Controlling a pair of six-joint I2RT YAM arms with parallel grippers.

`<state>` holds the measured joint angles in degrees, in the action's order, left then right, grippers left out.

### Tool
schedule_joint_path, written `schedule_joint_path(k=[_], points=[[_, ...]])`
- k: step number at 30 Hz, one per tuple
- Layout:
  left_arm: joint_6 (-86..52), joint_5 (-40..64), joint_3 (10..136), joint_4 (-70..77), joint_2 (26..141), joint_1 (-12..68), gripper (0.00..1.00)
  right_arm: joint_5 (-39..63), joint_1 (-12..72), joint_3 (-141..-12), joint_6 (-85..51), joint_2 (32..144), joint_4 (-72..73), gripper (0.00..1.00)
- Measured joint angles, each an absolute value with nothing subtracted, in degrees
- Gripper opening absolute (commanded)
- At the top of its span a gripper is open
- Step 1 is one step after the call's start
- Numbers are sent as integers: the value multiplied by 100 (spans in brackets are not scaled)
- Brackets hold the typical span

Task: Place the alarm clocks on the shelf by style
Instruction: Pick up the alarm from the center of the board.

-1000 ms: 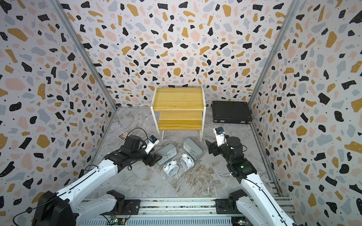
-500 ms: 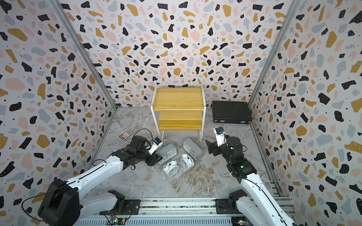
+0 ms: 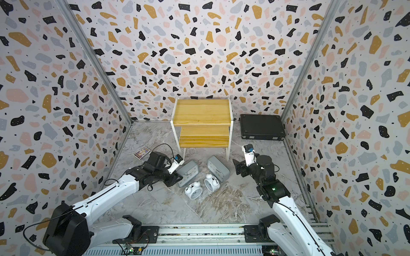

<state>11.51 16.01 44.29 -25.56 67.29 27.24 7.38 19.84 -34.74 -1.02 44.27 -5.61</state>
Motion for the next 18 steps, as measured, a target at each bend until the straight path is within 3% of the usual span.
schedule_joint_path(k=[9,18], points=[[1557,1581,5828,-3913,6243,2740,16,1927,1984,-3861,8,4471,-799,88],[2475,2340,7148,-5120,6547,2744,17,3496,1984,-4394,438,5033,-895,91]])
